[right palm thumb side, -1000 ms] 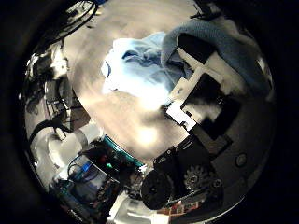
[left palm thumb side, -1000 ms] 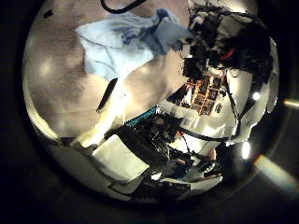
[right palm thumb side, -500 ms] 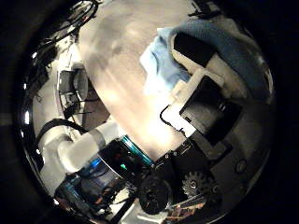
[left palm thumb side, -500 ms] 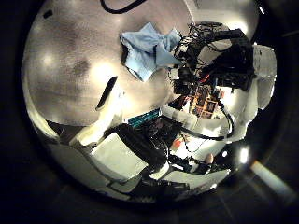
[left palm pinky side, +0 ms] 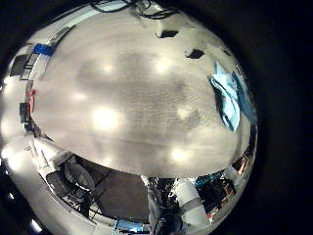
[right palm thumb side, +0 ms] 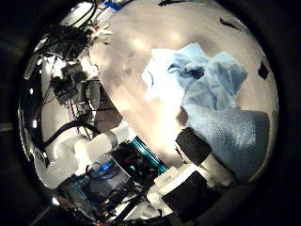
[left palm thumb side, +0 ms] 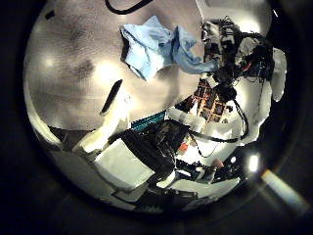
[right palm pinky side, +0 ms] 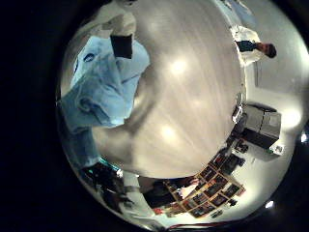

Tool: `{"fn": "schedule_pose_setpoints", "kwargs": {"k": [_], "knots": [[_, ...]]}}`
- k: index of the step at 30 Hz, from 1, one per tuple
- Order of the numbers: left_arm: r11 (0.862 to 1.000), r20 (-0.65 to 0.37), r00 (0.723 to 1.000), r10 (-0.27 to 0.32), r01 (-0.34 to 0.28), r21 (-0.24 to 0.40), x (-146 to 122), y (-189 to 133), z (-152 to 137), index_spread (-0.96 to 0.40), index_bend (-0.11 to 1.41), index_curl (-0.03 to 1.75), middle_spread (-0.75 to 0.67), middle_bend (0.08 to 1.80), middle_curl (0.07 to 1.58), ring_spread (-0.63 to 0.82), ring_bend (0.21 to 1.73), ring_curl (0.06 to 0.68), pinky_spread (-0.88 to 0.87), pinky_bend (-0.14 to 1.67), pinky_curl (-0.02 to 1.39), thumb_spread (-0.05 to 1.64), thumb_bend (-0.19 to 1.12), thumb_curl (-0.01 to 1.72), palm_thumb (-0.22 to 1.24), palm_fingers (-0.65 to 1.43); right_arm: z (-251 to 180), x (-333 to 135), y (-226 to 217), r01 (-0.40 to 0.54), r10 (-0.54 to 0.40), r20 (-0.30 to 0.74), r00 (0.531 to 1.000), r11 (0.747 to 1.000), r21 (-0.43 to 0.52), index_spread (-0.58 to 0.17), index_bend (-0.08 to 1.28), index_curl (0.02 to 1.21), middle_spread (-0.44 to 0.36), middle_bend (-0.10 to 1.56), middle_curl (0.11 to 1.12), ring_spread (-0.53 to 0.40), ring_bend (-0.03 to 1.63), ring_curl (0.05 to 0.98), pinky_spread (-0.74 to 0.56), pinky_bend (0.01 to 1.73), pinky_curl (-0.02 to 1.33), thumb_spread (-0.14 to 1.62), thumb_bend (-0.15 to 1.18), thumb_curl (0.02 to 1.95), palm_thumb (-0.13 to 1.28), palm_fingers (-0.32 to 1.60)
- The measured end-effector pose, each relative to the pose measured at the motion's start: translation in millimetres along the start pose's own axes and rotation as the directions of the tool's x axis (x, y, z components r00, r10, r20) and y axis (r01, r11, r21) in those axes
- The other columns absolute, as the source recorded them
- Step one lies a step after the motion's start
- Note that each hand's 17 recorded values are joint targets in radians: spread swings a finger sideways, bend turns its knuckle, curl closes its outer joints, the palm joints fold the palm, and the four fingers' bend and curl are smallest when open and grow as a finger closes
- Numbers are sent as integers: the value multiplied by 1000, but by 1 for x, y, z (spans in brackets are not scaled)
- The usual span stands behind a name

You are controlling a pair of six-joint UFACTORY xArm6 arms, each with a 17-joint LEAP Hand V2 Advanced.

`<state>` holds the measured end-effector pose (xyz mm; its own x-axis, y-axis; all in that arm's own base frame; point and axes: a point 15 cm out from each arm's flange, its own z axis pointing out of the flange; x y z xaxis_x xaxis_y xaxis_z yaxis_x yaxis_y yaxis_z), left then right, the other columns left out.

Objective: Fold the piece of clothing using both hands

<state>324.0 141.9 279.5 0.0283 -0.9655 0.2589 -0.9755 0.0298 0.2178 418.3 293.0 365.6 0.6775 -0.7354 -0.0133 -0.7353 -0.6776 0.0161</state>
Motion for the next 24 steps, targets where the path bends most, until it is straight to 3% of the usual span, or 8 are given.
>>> {"fn": "schedule_pose_setpoints", "kwargs": {"k": [4, 9, 15, 21, 24], "knots": [[1000, 14, 1000, 16, -16, 3, 12, 1, -4, -25, 187, 426, 162, 182, 332, 285, 612, 219, 254, 299, 376, 1156, -19, 344, 526, 225, -36, 11, 10, -43, 35, 92, 995, 995, 85, -450, 154, 338, -17, 263, 334, 176, 635, 293, 417, 696, 589, 1155, -18, 597, 707, -19], [1000, 18, 999, 29, -29, 3, 26, 6, -4, -22, 188, 426, 162, 183, 333, 285, 610, 219, 254, 300, 376, 1156, -19, 344, 526, 224, -76, 19, 23, -77, 54, 135, 989, 982, 172, -447, 152, 308, -40, 268, 338, 188, 637, 280, 457, 675, 538, 1148, -21, 579, 701, 41], [999, 24, 999, 44, -44, 4, 38, 10, -5, -21, 188, 426, 162, 182, 333, 286, 609, 218, 254, 300, 376, 1156, -19, 344, 526, 224, -80, 19, 26, -82, 57, 144, 988, 981, 175, -449, 152, 290, -53, 255, 339, 194, 627, 267, 481, 678, 503, 1142, -38, 527, 601, 67], [999, 27, 999, 42, -41, -13, 47, 21, -2, -20, 187, 427, 162, 182, 334, 287, 609, 218, 254, 300, 376, 1156, -19, 344, 526, 224, -115, 33, 50, -114, 85, 128, 988, 965, 236, -432, 173, 288, -46, 237, 337, 194, 614, 254, 490, 669, 468, 1149, -20, 494, 575, 105], [999, 33, 999, 32, -31, -13, 55, 22, -3, -24, 187, 427, 162, 181, 334, 286, 611, 219, 254, 299, 376, 1156, -19, 344, 526, 225, -114, 47, 74, -150, 127, 133, 983, 971, 186, -430, 169, 290, -42, 239, 339, 193, 604, 247, 495, 660, 451, 1154, -19, 481, 581, 127]]}}
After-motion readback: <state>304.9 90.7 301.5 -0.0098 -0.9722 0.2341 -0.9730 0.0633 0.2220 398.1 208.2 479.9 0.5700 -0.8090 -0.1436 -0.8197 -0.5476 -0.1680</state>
